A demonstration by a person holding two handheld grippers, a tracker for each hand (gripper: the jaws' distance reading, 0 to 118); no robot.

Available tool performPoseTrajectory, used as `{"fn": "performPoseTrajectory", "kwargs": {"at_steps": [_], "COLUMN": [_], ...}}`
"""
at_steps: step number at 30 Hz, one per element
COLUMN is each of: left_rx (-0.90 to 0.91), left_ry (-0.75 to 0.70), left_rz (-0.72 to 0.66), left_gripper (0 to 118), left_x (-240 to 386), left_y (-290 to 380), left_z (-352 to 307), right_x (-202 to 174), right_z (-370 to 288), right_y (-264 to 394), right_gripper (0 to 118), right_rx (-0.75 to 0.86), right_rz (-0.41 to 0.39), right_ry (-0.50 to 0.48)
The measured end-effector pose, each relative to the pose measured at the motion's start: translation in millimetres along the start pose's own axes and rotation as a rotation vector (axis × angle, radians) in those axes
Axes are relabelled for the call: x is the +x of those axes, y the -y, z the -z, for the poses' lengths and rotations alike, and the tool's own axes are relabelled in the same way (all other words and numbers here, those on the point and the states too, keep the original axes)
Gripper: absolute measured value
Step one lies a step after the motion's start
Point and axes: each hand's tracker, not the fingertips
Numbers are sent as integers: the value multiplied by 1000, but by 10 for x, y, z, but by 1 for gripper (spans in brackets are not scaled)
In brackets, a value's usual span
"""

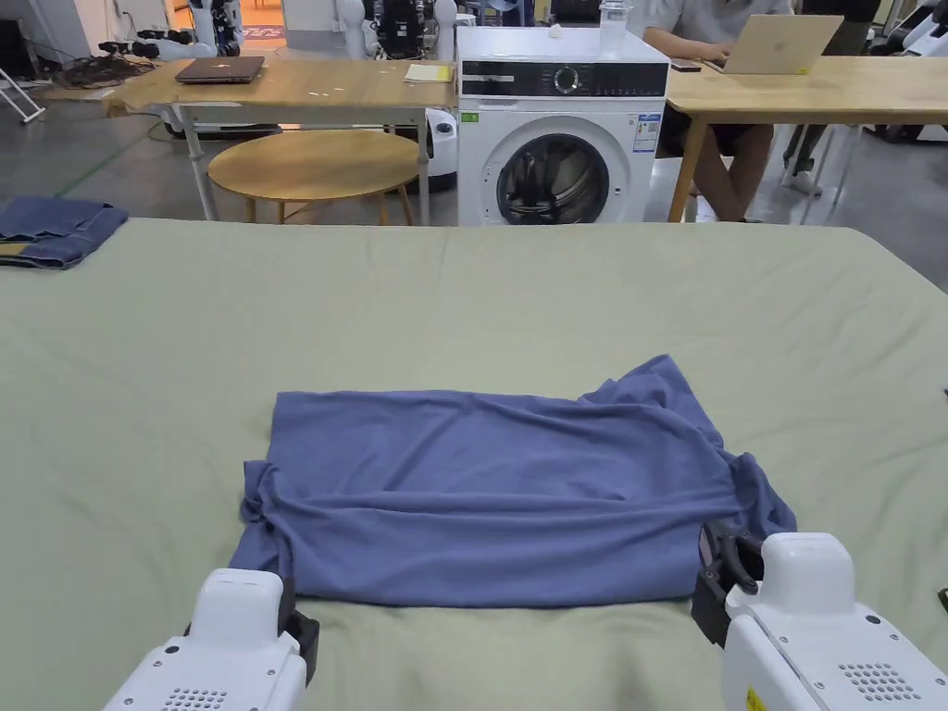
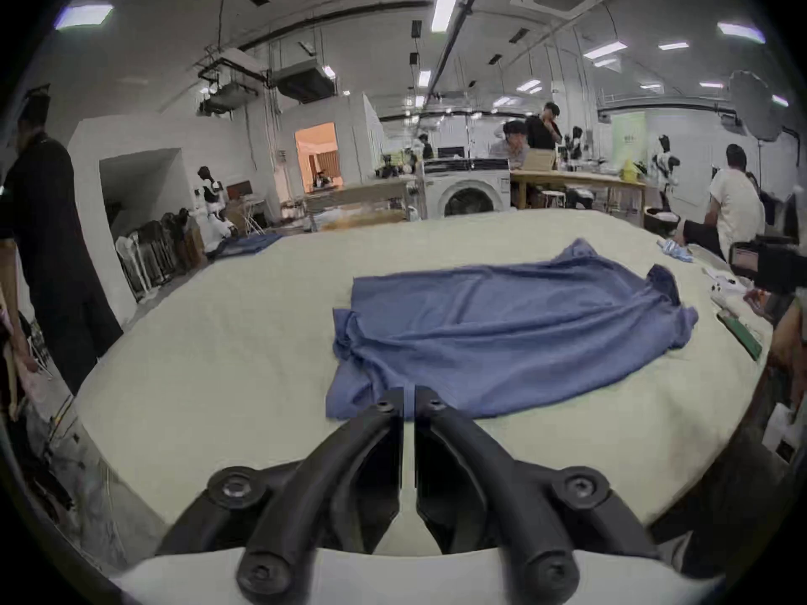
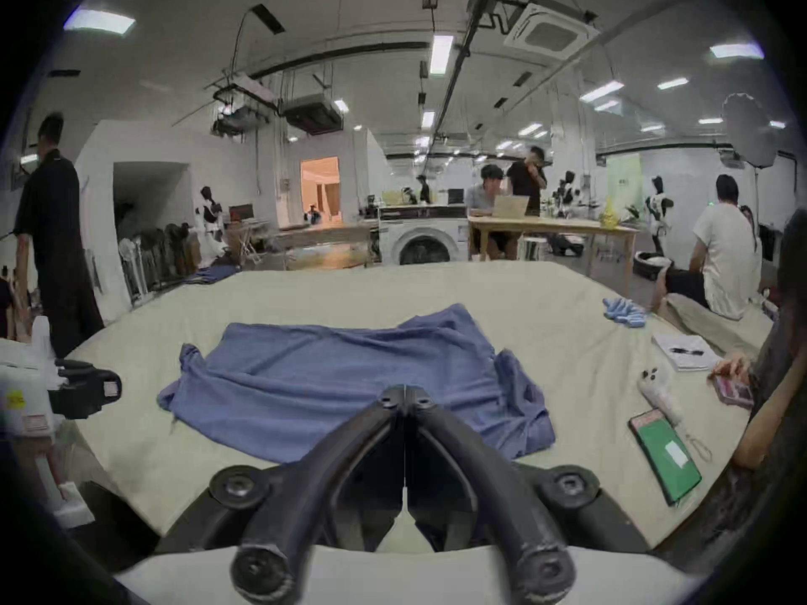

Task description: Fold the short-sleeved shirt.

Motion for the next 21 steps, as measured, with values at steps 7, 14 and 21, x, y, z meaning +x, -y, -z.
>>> {"fn": "performPoseTrajectory", "kwargs": {"at_steps": [7, 14, 21], "left_rx": [-160, -220, -398], "left_ry": [-7, -52, -76], "left_rz": [-110, -124, -41], "left_gripper": [0, 112, 104], "left_x": [-402, -722, -604], "left_y": [-14, -217, -257], "left_z": [428, 1162, 1831], "right_x": [93, 348, 738], "right_z": [87, 216, 433], "right_y": [110, 158, 225], "right_gripper": [0, 0, 0], "right_rx": [-36, -95, -186], "right_rz": [0, 23, 59], "right_ry": [28, 80, 183]}}
